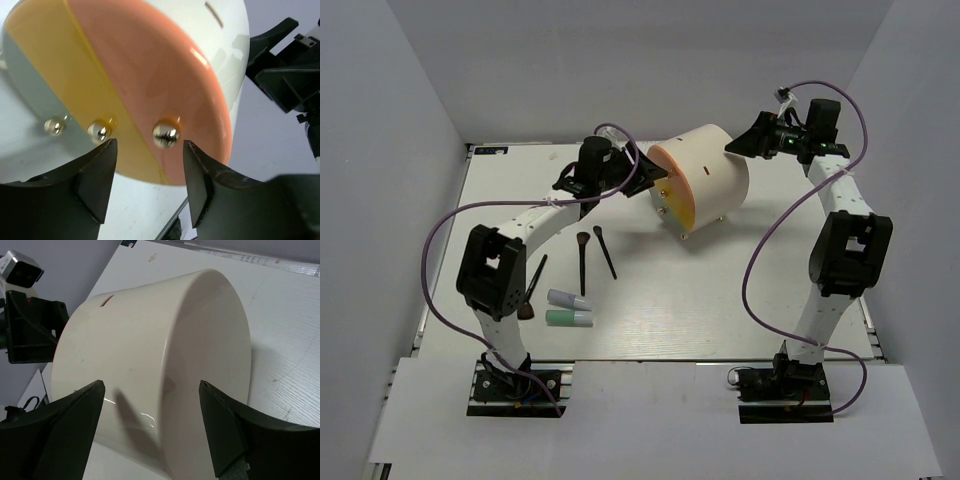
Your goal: Organize the makeup
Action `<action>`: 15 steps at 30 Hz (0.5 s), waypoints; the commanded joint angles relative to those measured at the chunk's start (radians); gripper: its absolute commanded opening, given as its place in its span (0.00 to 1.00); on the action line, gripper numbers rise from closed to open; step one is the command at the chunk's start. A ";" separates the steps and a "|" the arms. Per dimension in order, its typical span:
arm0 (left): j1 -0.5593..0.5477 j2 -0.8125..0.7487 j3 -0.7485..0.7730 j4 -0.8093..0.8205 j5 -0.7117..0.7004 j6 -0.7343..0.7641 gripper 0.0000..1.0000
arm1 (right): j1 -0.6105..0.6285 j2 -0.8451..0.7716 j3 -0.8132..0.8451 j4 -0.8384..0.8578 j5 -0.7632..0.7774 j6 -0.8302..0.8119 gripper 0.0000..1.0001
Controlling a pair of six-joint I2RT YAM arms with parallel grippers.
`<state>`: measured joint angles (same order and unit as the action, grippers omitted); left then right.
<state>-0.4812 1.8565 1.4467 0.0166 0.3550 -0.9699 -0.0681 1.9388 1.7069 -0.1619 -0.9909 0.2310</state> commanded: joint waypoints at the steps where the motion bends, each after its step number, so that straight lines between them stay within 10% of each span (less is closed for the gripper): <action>1: 0.004 -0.150 -0.066 0.013 -0.046 0.010 0.66 | -0.033 -0.032 0.040 -0.001 0.020 -0.012 0.84; 8: 0.033 -0.250 -0.227 0.048 -0.079 -0.021 0.58 | -0.071 -0.063 0.053 -0.014 0.074 -0.044 0.81; 15: 0.033 -0.134 -0.246 0.181 0.031 -0.076 0.33 | -0.087 -0.126 0.033 -0.021 0.118 -0.137 0.40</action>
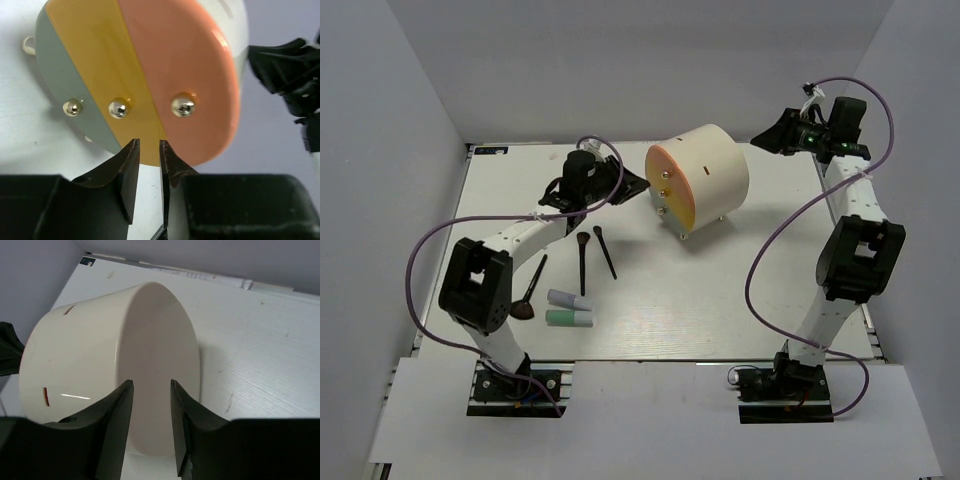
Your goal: Organize the makeup
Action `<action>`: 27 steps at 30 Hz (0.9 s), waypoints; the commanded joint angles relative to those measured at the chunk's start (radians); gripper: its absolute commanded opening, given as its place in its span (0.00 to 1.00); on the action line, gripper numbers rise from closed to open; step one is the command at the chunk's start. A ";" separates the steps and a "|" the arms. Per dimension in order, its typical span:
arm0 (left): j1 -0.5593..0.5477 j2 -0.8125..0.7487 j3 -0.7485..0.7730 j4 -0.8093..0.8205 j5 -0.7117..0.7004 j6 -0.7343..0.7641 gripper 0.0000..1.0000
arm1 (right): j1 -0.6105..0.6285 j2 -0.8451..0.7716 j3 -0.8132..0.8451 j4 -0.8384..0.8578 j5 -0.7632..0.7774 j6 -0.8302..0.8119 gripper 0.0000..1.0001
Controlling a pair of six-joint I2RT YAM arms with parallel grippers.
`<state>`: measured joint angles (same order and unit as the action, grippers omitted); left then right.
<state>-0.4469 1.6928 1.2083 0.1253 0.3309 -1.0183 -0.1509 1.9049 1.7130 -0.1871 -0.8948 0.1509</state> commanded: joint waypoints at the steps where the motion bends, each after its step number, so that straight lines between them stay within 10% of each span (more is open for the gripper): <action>1: -0.001 0.044 0.003 0.080 0.062 -0.035 0.33 | -0.004 -0.099 0.023 0.008 0.023 -0.072 0.37; 12: -0.001 0.209 0.117 0.079 0.117 -0.039 0.60 | 0.076 -0.176 0.007 0.034 -0.035 -0.183 0.52; 27: -0.001 0.288 0.143 0.160 0.146 -0.086 0.56 | 0.122 -0.116 -0.003 0.064 0.184 -0.159 0.54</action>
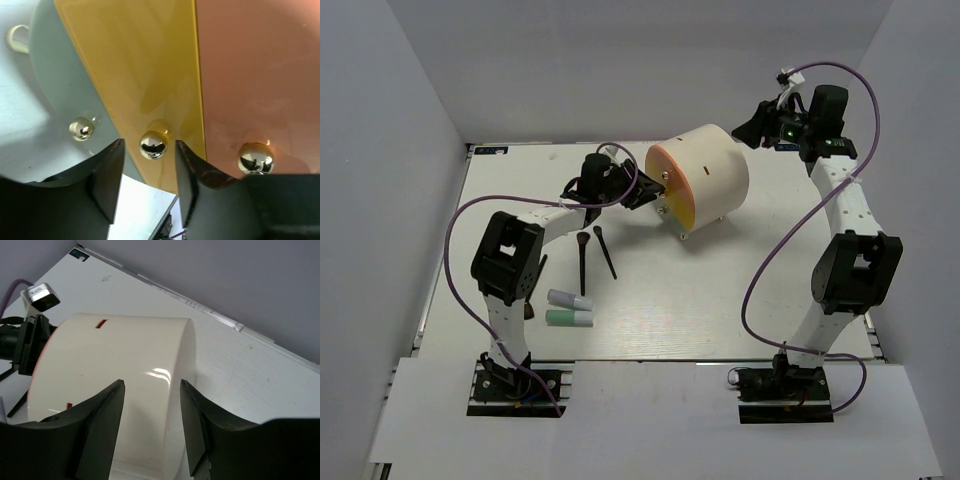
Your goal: Organize the makeup
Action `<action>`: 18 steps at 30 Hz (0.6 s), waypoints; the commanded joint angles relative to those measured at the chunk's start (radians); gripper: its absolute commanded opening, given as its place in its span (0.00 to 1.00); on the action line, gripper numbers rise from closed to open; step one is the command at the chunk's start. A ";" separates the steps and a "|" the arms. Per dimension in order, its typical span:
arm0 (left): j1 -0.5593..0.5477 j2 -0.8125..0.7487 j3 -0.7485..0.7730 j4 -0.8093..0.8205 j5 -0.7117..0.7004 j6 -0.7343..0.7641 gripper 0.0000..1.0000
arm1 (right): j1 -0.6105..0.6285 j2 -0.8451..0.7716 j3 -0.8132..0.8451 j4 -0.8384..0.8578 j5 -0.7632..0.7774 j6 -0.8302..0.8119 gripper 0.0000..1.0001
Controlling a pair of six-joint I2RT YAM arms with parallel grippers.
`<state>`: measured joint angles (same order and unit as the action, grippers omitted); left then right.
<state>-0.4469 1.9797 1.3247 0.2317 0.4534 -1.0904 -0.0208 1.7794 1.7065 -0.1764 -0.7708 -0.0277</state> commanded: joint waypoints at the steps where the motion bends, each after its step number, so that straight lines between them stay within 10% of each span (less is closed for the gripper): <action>1: -0.001 0.005 0.024 0.061 0.025 -0.017 0.53 | -0.008 0.012 0.002 0.058 0.067 0.020 0.54; 18: -0.010 0.021 -0.028 0.161 0.037 -0.069 0.51 | -0.024 0.061 -0.007 0.100 0.094 0.127 0.53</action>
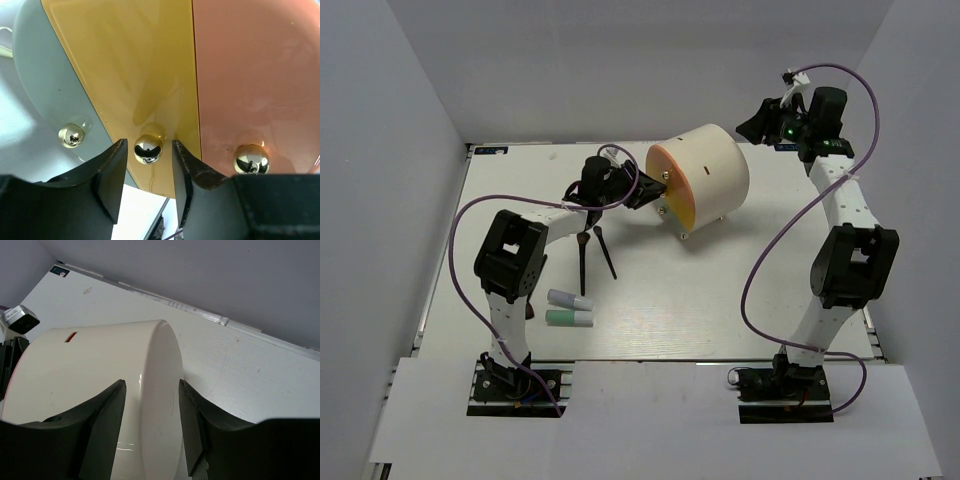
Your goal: Organize the makeup
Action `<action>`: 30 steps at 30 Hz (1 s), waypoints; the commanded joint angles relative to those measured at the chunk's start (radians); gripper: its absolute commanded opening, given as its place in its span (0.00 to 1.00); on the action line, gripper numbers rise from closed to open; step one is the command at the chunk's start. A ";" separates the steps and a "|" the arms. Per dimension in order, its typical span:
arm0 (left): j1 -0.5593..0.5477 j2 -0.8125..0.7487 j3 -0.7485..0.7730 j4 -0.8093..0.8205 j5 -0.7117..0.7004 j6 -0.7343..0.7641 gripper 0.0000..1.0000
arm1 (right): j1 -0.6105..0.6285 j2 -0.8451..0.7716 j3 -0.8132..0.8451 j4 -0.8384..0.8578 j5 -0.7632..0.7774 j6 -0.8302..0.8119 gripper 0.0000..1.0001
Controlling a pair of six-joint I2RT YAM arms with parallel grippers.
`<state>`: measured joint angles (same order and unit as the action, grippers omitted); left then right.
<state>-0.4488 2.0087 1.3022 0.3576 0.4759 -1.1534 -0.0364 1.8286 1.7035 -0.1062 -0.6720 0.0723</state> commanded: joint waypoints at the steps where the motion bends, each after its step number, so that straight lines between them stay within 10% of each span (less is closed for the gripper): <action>1: -0.008 -0.008 -0.007 0.035 0.018 -0.006 0.52 | -0.010 0.015 -0.001 0.025 -0.008 0.029 0.53; 15: -0.018 -0.007 -0.032 0.072 0.052 -0.020 0.53 | -0.008 0.035 -0.008 -0.009 -0.046 0.041 0.52; 30: -0.018 0.013 -0.029 0.081 0.066 -0.032 0.27 | -0.005 0.041 -0.019 -0.023 -0.051 0.043 0.47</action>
<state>-0.4583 2.0315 1.2816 0.4217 0.5282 -1.1889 -0.0399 1.8618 1.6867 -0.1295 -0.7086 0.1059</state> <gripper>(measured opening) 0.368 0.476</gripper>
